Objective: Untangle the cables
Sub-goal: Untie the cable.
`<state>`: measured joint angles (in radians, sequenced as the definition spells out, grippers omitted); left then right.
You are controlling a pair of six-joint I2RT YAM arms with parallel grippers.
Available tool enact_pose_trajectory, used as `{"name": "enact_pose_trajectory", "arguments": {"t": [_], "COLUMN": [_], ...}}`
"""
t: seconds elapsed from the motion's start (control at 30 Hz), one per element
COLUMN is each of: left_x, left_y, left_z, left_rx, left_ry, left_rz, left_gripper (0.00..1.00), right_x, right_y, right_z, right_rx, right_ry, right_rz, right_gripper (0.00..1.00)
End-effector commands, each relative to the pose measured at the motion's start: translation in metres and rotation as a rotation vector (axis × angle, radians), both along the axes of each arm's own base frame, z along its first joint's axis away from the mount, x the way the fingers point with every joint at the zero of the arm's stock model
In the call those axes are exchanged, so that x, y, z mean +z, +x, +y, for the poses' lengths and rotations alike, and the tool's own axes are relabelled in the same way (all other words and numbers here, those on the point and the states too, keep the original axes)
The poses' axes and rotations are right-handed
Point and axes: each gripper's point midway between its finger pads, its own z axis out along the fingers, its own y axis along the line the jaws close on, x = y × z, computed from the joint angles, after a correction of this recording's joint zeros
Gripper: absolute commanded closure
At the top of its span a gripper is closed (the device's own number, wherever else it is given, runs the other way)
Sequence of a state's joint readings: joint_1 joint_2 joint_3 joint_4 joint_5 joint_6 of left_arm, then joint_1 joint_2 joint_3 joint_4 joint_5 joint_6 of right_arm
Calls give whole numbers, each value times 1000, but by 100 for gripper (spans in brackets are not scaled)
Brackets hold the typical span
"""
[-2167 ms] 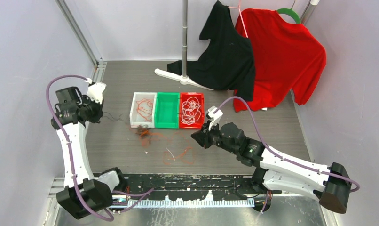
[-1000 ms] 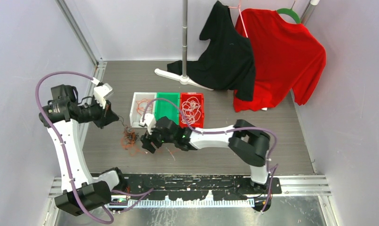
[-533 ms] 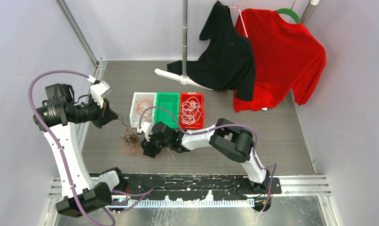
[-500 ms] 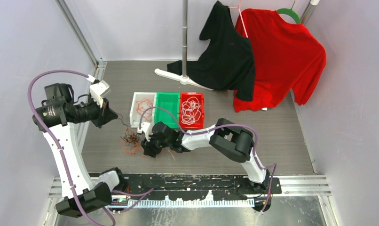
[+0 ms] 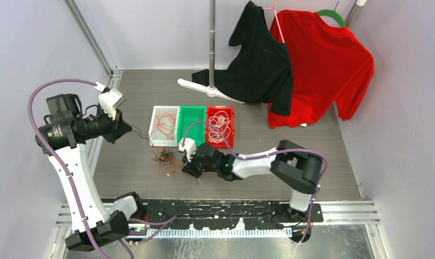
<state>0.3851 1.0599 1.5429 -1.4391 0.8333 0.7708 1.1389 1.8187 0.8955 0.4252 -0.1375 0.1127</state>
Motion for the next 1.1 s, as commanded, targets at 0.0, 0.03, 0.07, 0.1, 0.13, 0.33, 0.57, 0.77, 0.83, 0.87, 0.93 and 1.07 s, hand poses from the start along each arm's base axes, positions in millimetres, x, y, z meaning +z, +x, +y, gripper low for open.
{"name": "enact_pose_trajectory", "arguments": {"t": [0.0, 0.03, 0.07, 0.1, 0.13, 0.33, 0.57, 0.77, 0.83, 0.87, 0.93, 1.07], "left_x": [8, 7, 5, 3, -3, -71, -111, -103, -111, -116, -125, -137], "left_y": [13, 17, 22, 24, 25, 0, -31, -36, -37, -36, -34, -30], "left_z": [9, 12, 16, 19, 21, -3, -33, -79, -93, -99, -111, -130], "left_rx": [65, 88, 107, 120, 124, -56, -258, -421, -485, -511, -565, -645], "left_ry": [28, 30, 37, 44, 48, -11, 38, 13, 27, 31, 15, -57], "left_rz": [-80, -87, -96, -100, -93, 73, 161, 122, 137, 151, 179, 256], "left_gripper": [100, 100, 100, 100, 100, 70, 13, 10, 12, 14, 21, 31], "right_x": [63, 63, 68, 69, 73, 93, 95, 75, 72, 72, 73, 78], "right_y": [8, 5, 1, -1, -2, -13, -31, -38, -40, -40, -40, -36], "right_z": [-12, -19, -24, -31, -38, -61, -54, -52, -51, -50, -49, -46], "right_rx": [-82, -86, -90, -104, -117, -130, 8, 72, 81, 87, 87, 84], "right_ry": [196, 206, 227, 243, 267, 338, 266, 174, 167, 168, 170, 189], "right_rz": [-44, -38, -36, -31, -30, -25, -17, 7, 14, 16, 13, -13], "right_gripper": [99, 99, 99, 99, 99, 99, 99, 99, 99, 99, 99, 99]}}
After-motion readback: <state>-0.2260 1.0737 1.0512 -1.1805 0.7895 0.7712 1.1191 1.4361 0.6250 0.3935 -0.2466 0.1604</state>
